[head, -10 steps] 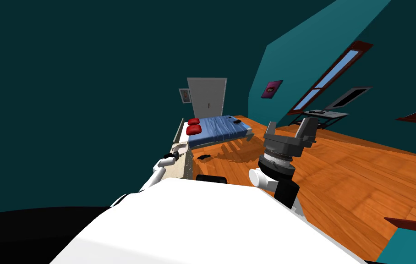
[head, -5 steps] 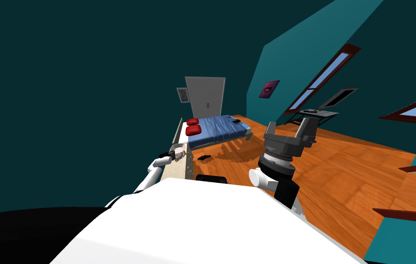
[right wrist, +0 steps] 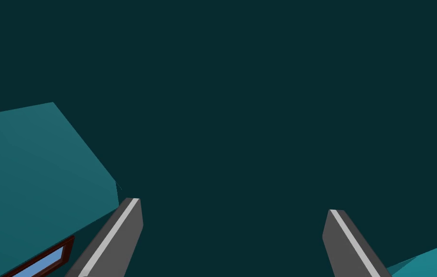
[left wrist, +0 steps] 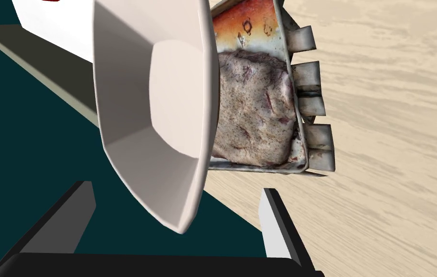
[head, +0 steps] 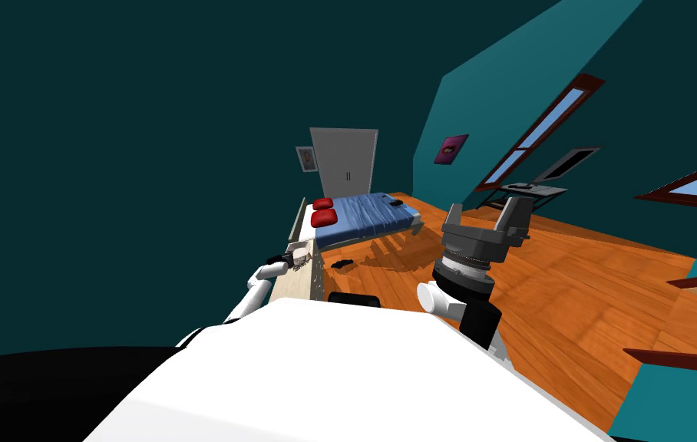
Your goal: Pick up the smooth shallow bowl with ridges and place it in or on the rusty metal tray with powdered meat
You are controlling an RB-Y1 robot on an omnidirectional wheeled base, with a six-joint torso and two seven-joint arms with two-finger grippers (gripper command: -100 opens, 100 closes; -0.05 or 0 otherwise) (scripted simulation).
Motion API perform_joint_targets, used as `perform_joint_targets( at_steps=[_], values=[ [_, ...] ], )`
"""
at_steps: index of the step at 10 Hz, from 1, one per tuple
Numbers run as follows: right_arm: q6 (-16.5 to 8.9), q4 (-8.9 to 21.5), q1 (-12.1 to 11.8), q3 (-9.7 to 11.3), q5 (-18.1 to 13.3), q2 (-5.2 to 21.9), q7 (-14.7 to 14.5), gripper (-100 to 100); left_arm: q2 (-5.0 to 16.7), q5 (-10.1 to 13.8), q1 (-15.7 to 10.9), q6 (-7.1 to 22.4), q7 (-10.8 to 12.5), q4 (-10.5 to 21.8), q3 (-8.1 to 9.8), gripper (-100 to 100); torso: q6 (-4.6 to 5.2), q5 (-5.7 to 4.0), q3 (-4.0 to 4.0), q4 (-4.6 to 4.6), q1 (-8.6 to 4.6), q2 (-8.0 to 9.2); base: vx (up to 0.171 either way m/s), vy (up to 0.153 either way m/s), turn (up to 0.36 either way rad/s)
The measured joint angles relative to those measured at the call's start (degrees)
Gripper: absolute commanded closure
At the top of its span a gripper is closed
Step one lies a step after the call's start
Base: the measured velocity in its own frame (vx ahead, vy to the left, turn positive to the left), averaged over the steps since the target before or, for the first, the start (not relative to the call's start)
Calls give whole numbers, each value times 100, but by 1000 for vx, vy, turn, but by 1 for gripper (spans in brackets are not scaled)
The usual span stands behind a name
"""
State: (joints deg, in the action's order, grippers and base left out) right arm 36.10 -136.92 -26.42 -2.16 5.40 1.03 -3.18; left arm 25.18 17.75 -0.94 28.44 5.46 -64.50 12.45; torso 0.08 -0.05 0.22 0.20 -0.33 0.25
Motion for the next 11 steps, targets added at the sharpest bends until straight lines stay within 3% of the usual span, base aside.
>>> perform_joint_targets(
  at_steps=[3, 8, 9, 11],
  values=[
    [0, 0, 0, 0, 0, 0, 0, 0, 153, 89, 78, 417, 59, -437, 60, -100, 0, -3, 2, 1, -9, 3, -6, -22, -2],
    [0, 0, 0, 0, 0, 0, 0, 0, 433, 338, 149, 916, 83, -867, 109, -100, 0, -1, 1, 0, -6, 2, -2, -14, -1],
    [0, 0, 0, 0, 0, 0, 0, 0, 438, 343, 152, 939, 85, -879, 111, 0, 0, 0, 0, 0, -3, 1, 0, 0, 0],
    [0, 0, 0, 0, 0, 0, 0, 0, 437, 343, 152, 937, 85, -878, 111, 0, 0, 0, 0, 0, 0, 0, 0, 0, 0]
  ],
)
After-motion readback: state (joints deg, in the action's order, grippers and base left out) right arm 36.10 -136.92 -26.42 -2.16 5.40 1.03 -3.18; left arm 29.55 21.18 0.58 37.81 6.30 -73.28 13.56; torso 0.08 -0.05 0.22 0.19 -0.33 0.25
